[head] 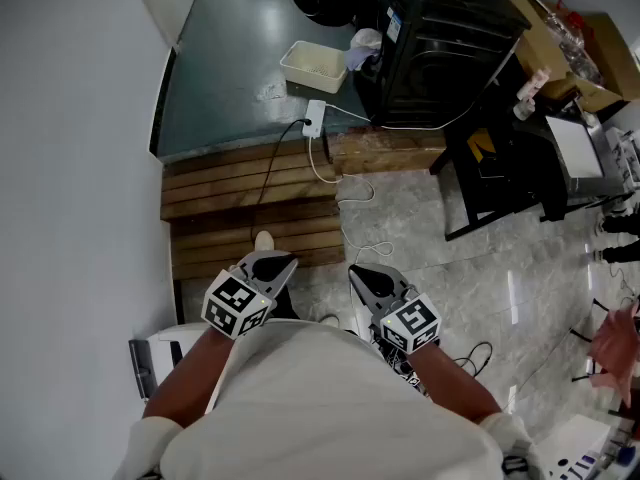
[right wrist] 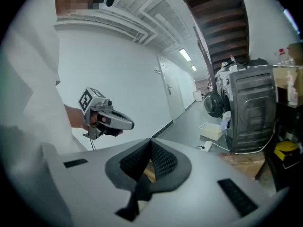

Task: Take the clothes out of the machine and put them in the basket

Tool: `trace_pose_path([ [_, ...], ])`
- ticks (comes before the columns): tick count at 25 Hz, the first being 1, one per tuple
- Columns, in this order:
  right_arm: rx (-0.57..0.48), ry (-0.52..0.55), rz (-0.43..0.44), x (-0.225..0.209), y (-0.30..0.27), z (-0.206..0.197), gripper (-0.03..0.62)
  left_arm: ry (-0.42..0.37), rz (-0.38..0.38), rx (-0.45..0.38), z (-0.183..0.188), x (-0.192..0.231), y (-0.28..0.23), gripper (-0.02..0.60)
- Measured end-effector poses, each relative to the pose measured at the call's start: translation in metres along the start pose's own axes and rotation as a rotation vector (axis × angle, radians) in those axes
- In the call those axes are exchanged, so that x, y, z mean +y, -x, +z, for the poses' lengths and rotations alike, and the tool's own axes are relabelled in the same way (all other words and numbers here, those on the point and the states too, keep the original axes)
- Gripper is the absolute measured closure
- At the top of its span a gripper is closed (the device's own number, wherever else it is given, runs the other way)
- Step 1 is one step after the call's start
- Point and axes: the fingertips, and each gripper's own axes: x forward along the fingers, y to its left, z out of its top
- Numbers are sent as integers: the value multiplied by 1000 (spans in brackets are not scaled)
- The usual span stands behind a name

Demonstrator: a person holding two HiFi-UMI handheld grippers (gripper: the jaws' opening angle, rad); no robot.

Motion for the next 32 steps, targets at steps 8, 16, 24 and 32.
trace_pose_path([
  [8, -3, 8, -4, -11, 0, 5, 591, 20, -18, -32, 10, 3, -9, 583],
  [16, -33, -15, -18, -21, -10, 9, 589, 22, -34, -24, 9, 14, -13, 583],
  [24, 30, -41, -24, -52, -80, 9, 571, 67, -57, -16, 6, 89, -29, 583],
  [32, 144, -92, -73, -100, -201, 34, 571, 48, -120, -69, 49, 230, -55, 583],
])
